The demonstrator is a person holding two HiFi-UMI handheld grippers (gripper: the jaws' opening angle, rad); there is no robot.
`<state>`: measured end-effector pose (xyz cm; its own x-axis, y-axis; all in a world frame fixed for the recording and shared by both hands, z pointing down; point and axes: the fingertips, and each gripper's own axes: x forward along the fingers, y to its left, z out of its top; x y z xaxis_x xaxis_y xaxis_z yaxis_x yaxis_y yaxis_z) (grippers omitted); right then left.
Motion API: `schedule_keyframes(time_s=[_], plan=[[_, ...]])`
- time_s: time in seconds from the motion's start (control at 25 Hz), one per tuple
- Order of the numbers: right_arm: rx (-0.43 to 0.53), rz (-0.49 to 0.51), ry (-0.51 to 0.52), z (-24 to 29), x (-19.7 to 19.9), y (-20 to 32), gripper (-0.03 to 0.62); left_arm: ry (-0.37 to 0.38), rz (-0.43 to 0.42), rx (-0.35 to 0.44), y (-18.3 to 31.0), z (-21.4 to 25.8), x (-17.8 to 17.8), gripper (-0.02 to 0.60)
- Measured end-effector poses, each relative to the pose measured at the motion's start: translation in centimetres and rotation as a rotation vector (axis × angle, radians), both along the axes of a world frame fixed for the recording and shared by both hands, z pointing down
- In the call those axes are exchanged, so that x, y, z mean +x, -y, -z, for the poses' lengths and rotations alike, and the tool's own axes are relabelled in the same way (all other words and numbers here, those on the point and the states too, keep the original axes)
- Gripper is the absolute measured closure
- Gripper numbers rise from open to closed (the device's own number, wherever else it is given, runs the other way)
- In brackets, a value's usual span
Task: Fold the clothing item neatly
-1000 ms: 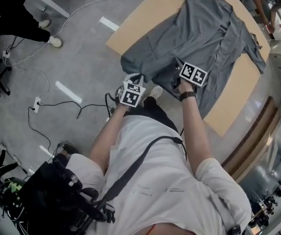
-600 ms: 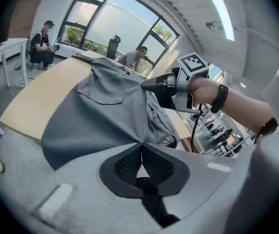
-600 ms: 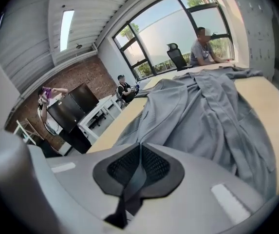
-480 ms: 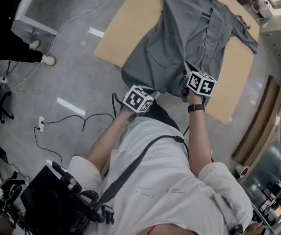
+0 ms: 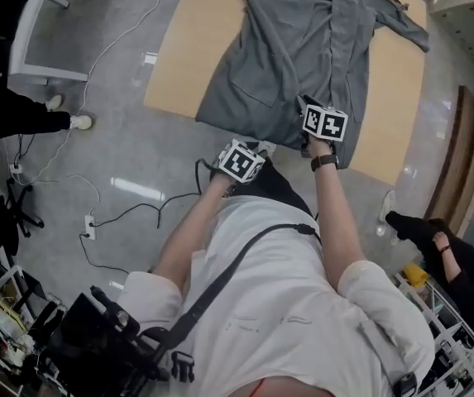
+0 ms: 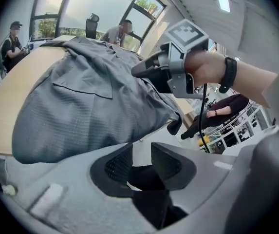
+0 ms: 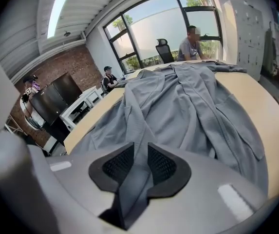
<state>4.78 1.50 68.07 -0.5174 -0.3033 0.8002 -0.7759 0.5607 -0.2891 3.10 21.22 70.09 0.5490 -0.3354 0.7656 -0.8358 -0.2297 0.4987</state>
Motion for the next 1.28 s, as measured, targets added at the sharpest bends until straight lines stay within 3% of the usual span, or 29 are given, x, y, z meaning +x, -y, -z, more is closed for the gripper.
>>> schedule_keyframes(time_s=[0.12,0.32,0.52,0.8,1.08,1.28], plan=[[0.012,0.01,0.047,0.5,0.5,-0.8,0.487,0.032,0.06,0.035,0.9,1.4,-2.2,0.457],[-0.002,0.02,0.125,0.5,2.1,-1.9,0.491,0.104,0.156,0.098,5.3,3.1,-5.3,0.459],[-0.007,0.046,0.168,1.1,2.0,-2.3,0.497,0.157,0.149,0.162,11.2,5.4,-7.0,0.459],[0.019,0.079,0.223,2.8,0.1,1.1,0.501,0.21,0.176,0.254,20.9,9.5,-8.8,0.459],[-0.036,0.125,0.257,1.9,-1.1,2.0,0.502,0.276,0.166,0.275,31.1,10.3,-10.1,0.459],[-0.047,0.146,0.269,1.6,-2.7,1.5,0.496,0.275,0.126,0.267,39.5,8.3,-11.5,0.459]])
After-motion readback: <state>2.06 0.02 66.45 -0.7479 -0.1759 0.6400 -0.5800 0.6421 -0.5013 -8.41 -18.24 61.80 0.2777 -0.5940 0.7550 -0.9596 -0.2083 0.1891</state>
